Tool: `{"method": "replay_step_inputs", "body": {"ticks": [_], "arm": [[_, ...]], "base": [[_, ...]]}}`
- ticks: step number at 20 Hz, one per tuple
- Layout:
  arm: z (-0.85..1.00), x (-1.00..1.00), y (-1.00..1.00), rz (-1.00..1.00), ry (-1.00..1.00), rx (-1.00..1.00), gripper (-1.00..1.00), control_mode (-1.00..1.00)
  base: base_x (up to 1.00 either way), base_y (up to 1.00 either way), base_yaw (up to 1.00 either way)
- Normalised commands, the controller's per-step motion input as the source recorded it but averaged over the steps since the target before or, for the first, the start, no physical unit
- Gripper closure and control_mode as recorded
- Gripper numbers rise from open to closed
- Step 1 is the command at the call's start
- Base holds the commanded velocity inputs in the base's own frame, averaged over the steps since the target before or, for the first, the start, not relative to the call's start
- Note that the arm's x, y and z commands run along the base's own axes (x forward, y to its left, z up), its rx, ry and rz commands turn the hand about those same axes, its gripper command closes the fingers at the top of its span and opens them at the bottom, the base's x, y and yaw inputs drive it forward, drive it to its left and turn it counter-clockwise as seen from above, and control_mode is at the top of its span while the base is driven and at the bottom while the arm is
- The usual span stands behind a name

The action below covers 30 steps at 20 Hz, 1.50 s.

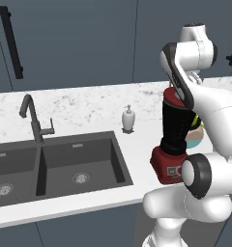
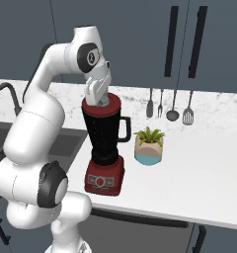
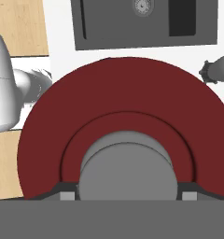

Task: Close the lid blender by securely placing the lid on top.

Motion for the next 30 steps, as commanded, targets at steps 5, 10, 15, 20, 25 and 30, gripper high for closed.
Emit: {"method": "replay_step_inputs", "body": {"ticks": [5, 10, 15, 20, 25, 30], "arm": [[0.30, 0.03, 0.22, 0.00, 0.02, -0.01, 1.00, -1.00], [0.00, 0.00, 0.12, 0.00, 0.01, -0.04, 1.00, -1.00], [-0.05, -0.27, -0.33, 0.00, 0.00, 0.00, 1.00, -1.00], [-0.03, 0.00, 0.00, 0.00, 0.00, 0.00, 1.00, -1.00], [-0.08, 0.00, 0.15, -0.01, 0.00, 0.00, 1.00, -1.00], [-0.28, 0.00, 0.25, 0.00, 0.00, 0.00, 1.00, -1.00]], "base": [[0.00, 0.00, 0.00], [0.00, 0.00, 0.00], [0.00, 0.00, 0.00], [0.00, 0.00, 0.00], [0.00, 0.00, 0.00], [0.00, 0.00, 0.00]]}}
